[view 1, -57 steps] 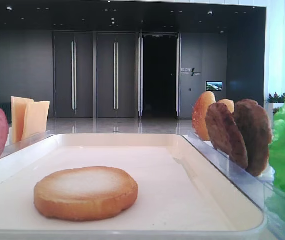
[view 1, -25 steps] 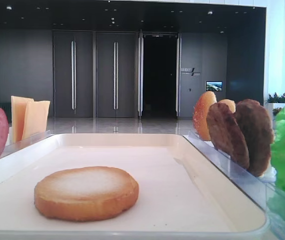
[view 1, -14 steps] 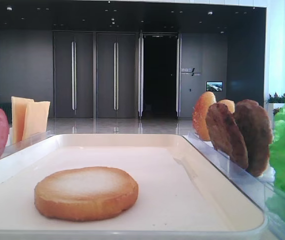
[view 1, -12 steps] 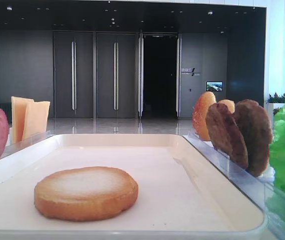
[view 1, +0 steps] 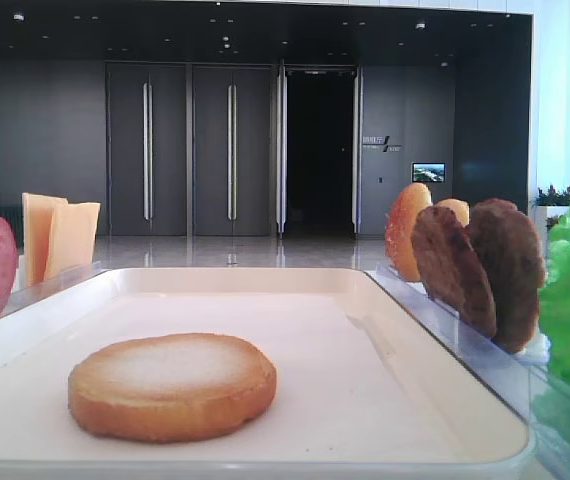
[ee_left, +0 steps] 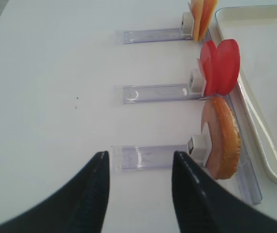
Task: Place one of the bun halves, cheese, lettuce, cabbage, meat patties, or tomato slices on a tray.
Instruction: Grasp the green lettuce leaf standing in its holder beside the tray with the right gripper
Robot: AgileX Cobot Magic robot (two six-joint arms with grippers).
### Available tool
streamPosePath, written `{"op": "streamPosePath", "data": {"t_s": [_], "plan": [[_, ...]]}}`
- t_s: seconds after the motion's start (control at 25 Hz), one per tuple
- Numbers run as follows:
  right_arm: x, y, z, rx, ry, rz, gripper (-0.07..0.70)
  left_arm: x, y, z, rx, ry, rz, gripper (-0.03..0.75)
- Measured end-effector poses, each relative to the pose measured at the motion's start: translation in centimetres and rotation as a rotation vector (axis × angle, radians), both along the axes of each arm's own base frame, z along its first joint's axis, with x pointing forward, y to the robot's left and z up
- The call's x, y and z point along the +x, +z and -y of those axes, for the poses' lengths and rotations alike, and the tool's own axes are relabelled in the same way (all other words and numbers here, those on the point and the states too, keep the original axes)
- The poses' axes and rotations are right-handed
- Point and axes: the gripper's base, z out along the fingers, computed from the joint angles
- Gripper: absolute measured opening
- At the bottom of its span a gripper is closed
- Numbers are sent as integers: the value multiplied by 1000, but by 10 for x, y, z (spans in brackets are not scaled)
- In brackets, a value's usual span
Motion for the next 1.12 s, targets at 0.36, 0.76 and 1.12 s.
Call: {"op": "streamPosePath", "data": {"t_s": [0.36,0.76,1.12], "plan": [[4,-5,-3,2,21,-4,405,0,0,0,0,0,0,327],[4,-5,-3,4,21,-8,153,0,0,0,0,0,0,327],[1,-6,-2,-10,27,-35,39,0,0,0,0,0,0,327]]}}
